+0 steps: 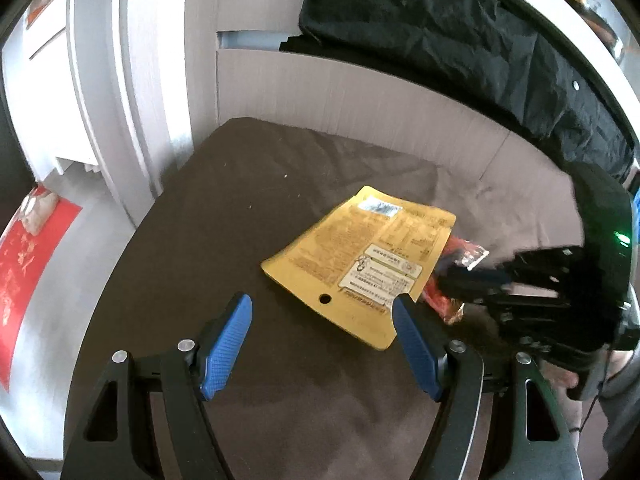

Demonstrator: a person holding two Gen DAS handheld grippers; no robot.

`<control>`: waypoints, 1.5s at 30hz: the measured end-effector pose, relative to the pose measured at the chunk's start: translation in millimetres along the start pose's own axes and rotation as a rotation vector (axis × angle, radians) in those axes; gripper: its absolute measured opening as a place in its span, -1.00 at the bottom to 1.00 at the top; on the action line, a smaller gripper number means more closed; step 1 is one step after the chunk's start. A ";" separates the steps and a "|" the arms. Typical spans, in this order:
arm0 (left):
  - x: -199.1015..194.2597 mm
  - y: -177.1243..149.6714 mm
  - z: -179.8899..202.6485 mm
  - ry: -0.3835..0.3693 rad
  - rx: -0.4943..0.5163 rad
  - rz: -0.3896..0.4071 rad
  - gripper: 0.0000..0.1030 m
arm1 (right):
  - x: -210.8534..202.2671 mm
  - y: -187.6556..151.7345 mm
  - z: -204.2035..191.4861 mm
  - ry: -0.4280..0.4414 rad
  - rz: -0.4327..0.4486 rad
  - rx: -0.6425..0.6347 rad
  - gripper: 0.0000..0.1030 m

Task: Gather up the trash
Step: 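Grasp the yellow snack packet with the left tool while the right tool grasps the red wrapper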

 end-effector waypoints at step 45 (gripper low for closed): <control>73.2 35.3 31.3 -0.165 0.031 -0.186 0.50 | -89.2 -89.8 87.1 0.077 0.079 0.183 -0.60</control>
Point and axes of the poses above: each gripper's, at about its wrist camera, not at the fingertips, and x roughly the way its jaws point, z to its right, y to its top, the point moved 8 cm from there along x, roughly the way its jaws point, and after that the axes turned 9 degrees about -z, right-handed, at the moved point
